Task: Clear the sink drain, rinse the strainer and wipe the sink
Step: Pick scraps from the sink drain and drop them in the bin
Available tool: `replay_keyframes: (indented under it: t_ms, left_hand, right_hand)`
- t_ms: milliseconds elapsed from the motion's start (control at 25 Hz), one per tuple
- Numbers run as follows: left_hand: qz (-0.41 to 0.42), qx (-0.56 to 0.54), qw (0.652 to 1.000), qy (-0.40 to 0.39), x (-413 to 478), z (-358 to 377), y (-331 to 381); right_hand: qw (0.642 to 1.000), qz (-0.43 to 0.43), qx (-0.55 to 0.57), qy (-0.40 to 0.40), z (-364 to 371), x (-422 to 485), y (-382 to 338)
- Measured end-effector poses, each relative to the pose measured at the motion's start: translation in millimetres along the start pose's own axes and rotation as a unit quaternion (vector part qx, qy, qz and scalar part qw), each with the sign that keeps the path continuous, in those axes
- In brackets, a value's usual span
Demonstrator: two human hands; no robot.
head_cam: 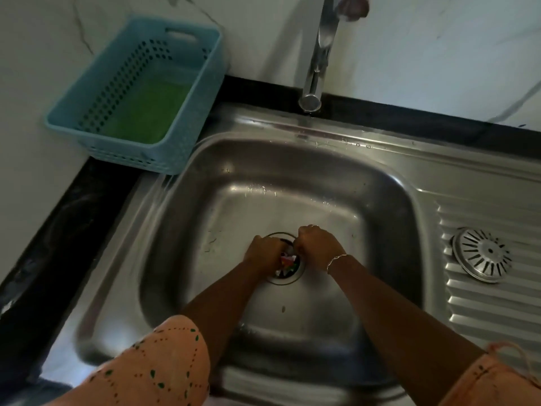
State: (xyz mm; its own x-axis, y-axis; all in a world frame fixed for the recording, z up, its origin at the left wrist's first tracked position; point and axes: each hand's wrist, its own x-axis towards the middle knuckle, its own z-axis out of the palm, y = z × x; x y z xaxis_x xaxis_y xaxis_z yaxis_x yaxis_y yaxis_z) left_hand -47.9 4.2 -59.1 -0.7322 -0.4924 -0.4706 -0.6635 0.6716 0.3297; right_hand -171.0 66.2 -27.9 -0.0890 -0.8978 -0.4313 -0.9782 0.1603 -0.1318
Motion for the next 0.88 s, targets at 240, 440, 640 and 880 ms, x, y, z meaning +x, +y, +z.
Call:
replay_keyframes:
  t_ms: [240,440,640,880]
  left_hand:
    - [0.031,0.089,0.995,0.038,13.0,22.6,-5.1]
    - [0.037,0.112,0.991,0.058,14.4,30.4,-8.1]
    - [0.027,0.129,0.990,0.053,14.1,29.0,-8.9]
    - [0.004,0.132,0.988,0.073,12.2,13.2,-11.1]
  right_hand:
    - [0.999,-0.014,-0.027,-0.015,33.4,6.2,3.2]
    - [1.000,-0.012,-0.020,-0.018,42.3,9.2,3.6]
    - [1.000,-0.010,0.001,-0.003,40.7,8.8,3.2]
    - [0.999,-0.028,-0.016,0.010,41.7,8.0,2.7]
